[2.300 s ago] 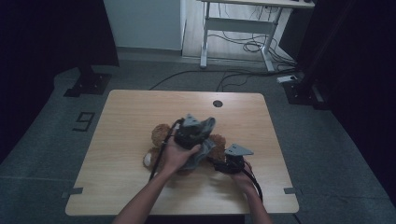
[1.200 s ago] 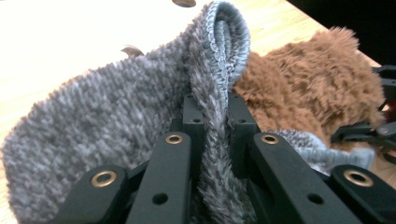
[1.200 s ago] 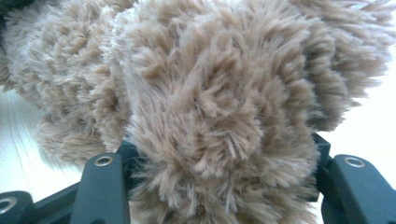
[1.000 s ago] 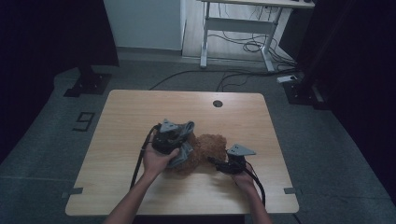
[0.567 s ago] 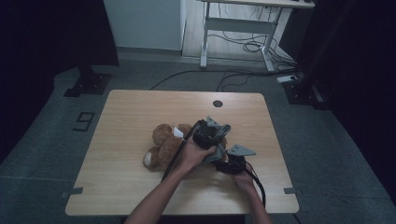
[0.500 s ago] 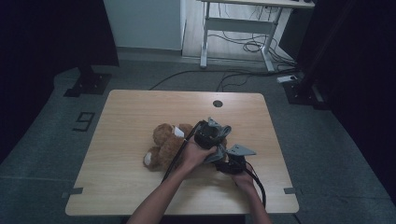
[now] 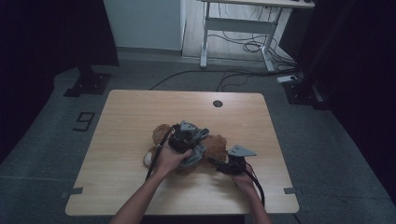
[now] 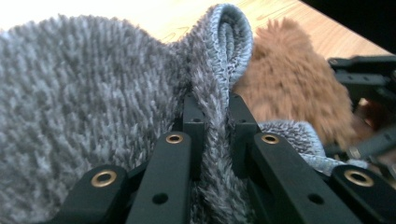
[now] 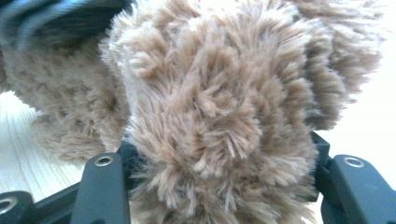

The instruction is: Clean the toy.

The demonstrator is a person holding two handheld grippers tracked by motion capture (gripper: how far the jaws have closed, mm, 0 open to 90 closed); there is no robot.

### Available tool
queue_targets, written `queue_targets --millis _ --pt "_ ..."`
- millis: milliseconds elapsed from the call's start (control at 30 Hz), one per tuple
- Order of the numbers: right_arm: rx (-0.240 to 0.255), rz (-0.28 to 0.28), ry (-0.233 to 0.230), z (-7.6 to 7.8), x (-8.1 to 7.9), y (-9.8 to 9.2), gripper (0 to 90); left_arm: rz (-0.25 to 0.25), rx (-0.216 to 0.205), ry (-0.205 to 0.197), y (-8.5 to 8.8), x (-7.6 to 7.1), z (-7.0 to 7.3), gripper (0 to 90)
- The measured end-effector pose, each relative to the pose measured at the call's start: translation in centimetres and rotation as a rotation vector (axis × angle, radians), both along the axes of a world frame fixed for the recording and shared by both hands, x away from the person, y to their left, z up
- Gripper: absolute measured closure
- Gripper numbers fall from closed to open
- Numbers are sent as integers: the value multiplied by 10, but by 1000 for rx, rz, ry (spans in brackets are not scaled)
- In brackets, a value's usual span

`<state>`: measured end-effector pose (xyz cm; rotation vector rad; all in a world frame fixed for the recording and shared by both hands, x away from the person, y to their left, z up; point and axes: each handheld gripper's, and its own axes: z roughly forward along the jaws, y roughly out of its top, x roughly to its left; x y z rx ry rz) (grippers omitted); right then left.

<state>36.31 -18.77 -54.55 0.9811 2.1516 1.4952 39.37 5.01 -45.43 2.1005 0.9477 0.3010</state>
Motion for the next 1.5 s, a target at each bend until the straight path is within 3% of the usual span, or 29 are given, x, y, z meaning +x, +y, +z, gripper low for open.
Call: queue_targets --millis 133,233,433,467,633,767,1033,1167,1200,1367,1400,1467,1500 --pt "5 -3 2 0 0 0 395 7 -13 -44 19 -14 4 811" --pt "8 -4 5 0 0 -1 395 39 -33 -46 39 -16 6 811" --pt "11 -4 6 -1 0 -1 395 127 -50 -28 82 -12 2 810" --pt "11 -5 7 -1 0 -1 395 160 -44 -25 94 -11 0 809" --pt "16 -7 7 -1 1 -1 395 201 -39 3 110 -8 -7 809" --pt "16 -11 8 -1 1 -1 396 179 -35 7 104 -4 -3 809" --pt "13 -15 10 -1 1 -2 397 129 18 -15 61 10 16 807" --pt "12 -13 8 -1 1 -3 397 84 -12 -9 43 11 22 808" --pt "9 -12 7 -1 1 -3 397 66 18 -11 32 12 22 808" --pt "9 -13 9 -1 1 -2 397 67 45 -4 25 18 16 807" --pt "15 -14 9 -1 1 -2 397 90 47 18 32 25 10 807" --pt "16 -16 8 -1 1 -1 397 111 8 63 44 33 5 808" --pt "15 -16 8 0 1 -1 397 111 8 63 44 33 5 807"
